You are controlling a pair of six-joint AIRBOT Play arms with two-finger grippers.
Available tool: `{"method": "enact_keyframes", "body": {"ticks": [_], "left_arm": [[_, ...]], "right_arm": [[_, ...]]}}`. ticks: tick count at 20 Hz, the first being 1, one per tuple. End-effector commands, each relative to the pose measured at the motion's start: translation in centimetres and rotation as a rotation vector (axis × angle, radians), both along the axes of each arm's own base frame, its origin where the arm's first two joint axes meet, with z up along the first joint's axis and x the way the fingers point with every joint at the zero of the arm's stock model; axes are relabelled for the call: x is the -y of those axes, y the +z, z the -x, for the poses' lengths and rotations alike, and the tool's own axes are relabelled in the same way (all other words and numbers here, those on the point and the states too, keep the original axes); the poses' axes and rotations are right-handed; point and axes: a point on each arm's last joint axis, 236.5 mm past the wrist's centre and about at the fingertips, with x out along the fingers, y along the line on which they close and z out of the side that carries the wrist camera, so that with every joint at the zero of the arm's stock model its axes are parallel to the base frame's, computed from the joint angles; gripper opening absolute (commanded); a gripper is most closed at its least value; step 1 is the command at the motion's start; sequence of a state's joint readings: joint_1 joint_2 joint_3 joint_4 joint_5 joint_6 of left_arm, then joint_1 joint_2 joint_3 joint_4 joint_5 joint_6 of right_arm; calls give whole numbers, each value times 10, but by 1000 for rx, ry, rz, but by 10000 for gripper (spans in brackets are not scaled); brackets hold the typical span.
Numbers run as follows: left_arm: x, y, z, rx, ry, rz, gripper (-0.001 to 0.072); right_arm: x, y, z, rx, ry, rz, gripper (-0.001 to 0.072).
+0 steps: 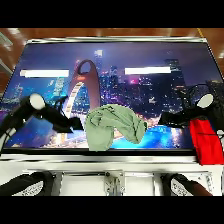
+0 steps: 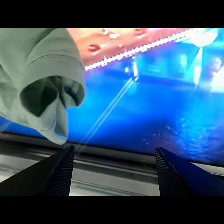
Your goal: Fold the shirts.
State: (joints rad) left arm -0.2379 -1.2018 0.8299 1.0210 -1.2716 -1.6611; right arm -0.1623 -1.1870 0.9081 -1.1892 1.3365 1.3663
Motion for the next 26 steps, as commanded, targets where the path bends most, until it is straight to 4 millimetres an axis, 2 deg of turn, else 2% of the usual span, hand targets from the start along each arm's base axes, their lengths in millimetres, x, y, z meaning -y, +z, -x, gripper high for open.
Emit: {"method": "enact_keyframes", "body": {"ticks": [1, 3, 6, 10, 11, 12, 13, 15, 16, 20, 21, 22, 23, 25, 26], "left_arm": [[21, -48, 37, -54, 124, 57, 669], [32, -65, 42, -41, 105, 36, 669], [51, -77, 40, -47, 138, 57, 669], [58, -88, 33, -24, 165, 49, 655], [59, -88, 28, -15, 182, 54, 547], [59, -88, 25, -5, 195, 57, 371], [59, -88, 23, 1, 197, 57, 250], [59, -88, 22, 6, 195, 57, 89], [59, -88, 23, 6, 187, 58, 45], [58, -86, 24, 19, 160, 58, 37], [56, -84, 26, 27, 129, 47, 36], [47, -82, 28, 29, 80, 12, 35], [31, -79, 30, 27, 29, -54, 35], [-22, -60, 19, 67, -70, -252, 35], [-49, -38, 5, 128, -112, -350, 35]], "right_arm": [[-20, -10, 8, -97, 19, -162, 634], [-28, -16, 8, -132, 6, -210, 635], [-34, -22, 7, -164, -9, -249, 635], [-40, -21, 3, -162, -25, -280, 634], [-40, -22, 2, -159, -26, -274, 634], [-43, -24, 2, -159, -27, -267, 634], [-51, -28, 4, -158, -11, -260, 635], [-71, -39, 10, -166, 46, -244, 635], [-82, -45, 13, -178, 81, -238, 634], [-120, -71, 18, -192, 148, -198, 630], [-126, -75, 16, -177, 155, -187, 487], [-131, -76, 15, -162, 166, -181, 156], [-134, -74, 14, -160, 173, -185, 70], [-131, -60, 14, -160, 250, -184, 69], [-125, -48, 8, -136, 282, -163, 69]]}}
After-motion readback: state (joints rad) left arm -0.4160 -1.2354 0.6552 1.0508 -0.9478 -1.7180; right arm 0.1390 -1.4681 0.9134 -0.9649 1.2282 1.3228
